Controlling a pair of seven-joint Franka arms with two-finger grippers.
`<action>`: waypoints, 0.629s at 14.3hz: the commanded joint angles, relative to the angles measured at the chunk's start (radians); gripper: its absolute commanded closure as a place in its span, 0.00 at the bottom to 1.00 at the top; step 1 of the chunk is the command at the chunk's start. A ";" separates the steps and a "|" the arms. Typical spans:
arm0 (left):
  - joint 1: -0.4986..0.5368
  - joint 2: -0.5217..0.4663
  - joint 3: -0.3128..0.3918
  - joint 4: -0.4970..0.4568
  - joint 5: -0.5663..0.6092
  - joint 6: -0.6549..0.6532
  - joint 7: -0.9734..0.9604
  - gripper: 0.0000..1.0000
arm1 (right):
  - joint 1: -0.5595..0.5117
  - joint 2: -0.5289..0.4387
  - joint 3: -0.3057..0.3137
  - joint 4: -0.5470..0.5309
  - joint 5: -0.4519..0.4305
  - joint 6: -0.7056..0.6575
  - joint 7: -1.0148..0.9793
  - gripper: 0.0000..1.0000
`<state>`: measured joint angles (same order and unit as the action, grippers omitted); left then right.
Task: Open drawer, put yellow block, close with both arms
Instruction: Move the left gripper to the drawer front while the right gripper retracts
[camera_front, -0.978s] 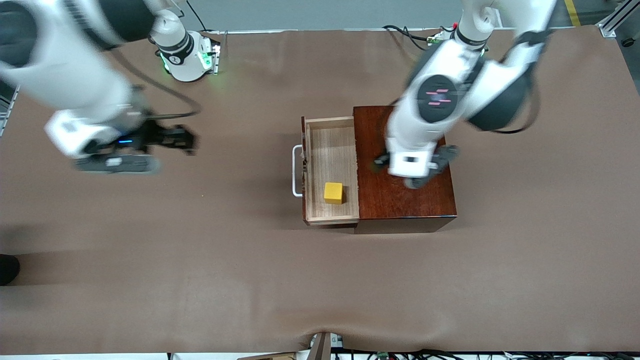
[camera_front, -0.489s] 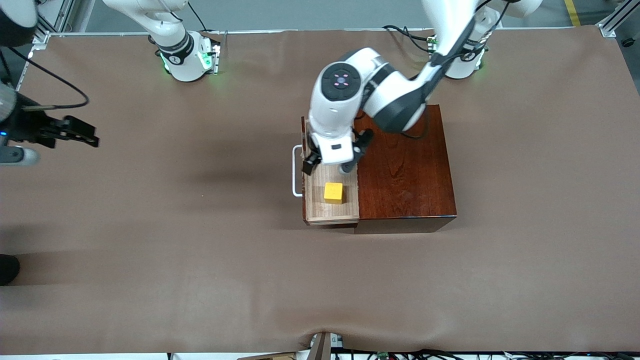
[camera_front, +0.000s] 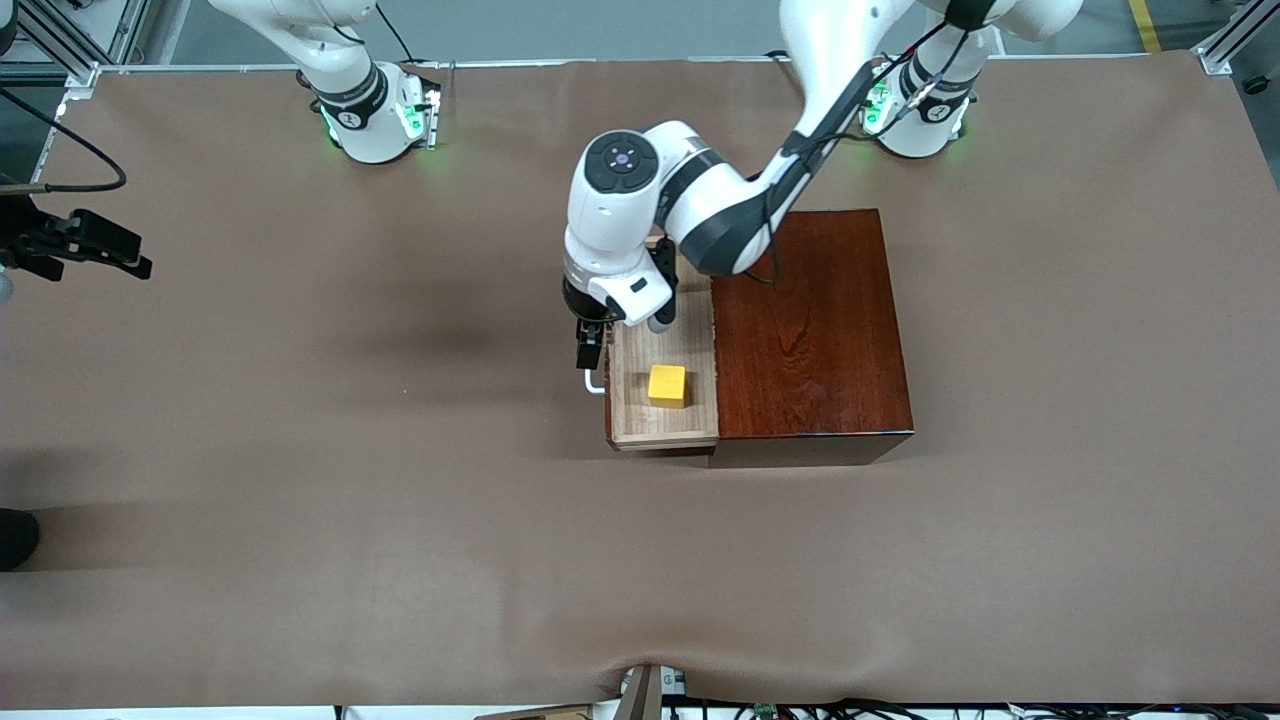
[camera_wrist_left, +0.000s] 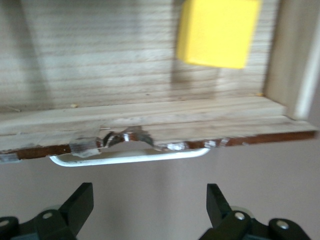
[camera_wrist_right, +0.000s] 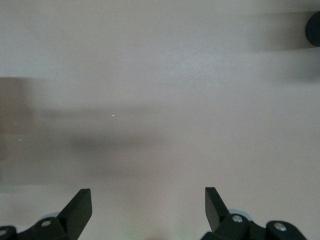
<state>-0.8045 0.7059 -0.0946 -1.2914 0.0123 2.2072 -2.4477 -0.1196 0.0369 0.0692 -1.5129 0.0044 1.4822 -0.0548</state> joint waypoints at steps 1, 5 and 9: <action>-0.022 0.041 0.016 0.032 0.002 0.022 -0.093 0.00 | -0.023 -0.023 0.021 -0.024 -0.012 0.015 0.006 0.00; -0.021 0.038 0.016 0.029 0.008 -0.062 -0.090 0.00 | -0.025 -0.025 0.021 -0.021 -0.011 0.016 0.048 0.00; -0.021 0.031 0.019 0.029 0.043 -0.165 -0.053 0.00 | -0.023 -0.028 0.023 -0.015 -0.011 0.009 0.076 0.00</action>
<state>-0.8218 0.7352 -0.0817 -1.2844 0.0153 2.1239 -2.5001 -0.1221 0.0347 0.0719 -1.5137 0.0041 1.4885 0.0007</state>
